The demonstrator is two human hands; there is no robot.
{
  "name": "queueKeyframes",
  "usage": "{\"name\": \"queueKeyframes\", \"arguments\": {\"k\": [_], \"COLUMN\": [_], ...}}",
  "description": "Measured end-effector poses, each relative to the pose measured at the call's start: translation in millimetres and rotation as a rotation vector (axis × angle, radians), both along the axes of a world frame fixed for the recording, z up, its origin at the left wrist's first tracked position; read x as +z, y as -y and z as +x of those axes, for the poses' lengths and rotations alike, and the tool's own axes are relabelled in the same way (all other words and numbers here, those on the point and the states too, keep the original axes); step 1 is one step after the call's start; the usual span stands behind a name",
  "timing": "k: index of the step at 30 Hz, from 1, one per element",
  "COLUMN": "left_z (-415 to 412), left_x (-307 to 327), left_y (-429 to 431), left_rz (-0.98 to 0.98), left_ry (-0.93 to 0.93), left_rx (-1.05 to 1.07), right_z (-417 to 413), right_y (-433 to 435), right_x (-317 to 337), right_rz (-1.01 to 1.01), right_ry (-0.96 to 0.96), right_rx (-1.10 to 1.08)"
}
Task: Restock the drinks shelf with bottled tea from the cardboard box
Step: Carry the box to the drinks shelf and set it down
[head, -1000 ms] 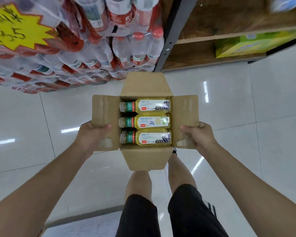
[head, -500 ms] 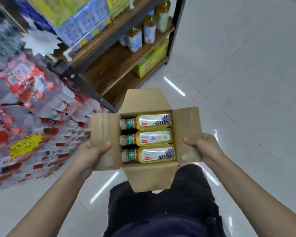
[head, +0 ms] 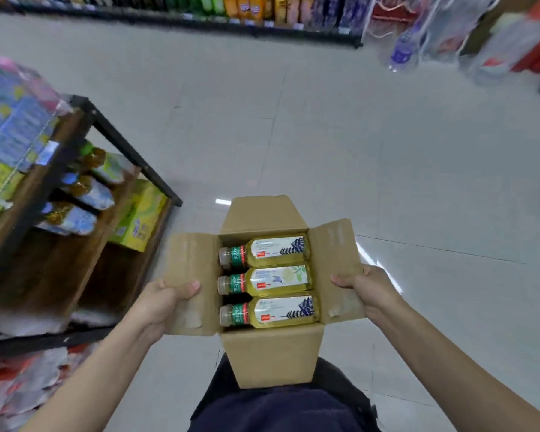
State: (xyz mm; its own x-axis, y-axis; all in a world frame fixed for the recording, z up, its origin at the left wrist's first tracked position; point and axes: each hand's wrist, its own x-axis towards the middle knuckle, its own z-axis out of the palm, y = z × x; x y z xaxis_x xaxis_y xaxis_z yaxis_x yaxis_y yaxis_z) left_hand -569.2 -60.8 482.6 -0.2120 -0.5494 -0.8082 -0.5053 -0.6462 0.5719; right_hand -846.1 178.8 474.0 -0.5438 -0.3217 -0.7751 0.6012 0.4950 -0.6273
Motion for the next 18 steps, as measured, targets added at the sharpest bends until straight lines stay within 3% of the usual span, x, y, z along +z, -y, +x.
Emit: {"name": "queueKeyframes", "arguments": {"k": [18], "left_z": [-657], "left_x": [9], "left_y": [-99], "left_rz": [-0.004], "left_ry": [-0.039], "left_rx": [-0.775], "right_z": [-408], "right_y": [-213], "right_x": [33], "right_rz": [0.114], "right_ry": [-0.070], "right_rx": [-0.736]}}
